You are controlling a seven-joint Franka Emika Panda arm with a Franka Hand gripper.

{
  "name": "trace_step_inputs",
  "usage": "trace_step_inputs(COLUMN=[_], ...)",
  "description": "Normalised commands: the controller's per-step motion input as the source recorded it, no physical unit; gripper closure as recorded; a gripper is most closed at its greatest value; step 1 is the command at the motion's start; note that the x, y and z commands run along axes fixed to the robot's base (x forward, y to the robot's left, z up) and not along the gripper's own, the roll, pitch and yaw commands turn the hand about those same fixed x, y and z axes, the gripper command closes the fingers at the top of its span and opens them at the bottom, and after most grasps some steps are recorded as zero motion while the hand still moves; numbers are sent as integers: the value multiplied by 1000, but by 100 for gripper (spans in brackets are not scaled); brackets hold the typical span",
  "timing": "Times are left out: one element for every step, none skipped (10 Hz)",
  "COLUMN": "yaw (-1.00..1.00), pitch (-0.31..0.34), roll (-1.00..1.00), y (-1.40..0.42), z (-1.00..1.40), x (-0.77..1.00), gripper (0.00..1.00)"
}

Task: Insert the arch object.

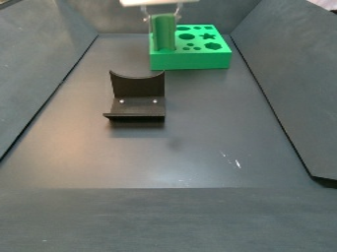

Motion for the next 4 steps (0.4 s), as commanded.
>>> trace_step_inputs(yaw=[0, -74, 0, 0], pitch=[0, 0, 0, 0], roll=[17, -13, -9, 0], y=[0, 0, 0, 0], z=[-1000, -451, 0, 0], x=[60, 23, 0, 0], gripper=[100, 100, 100, 100])
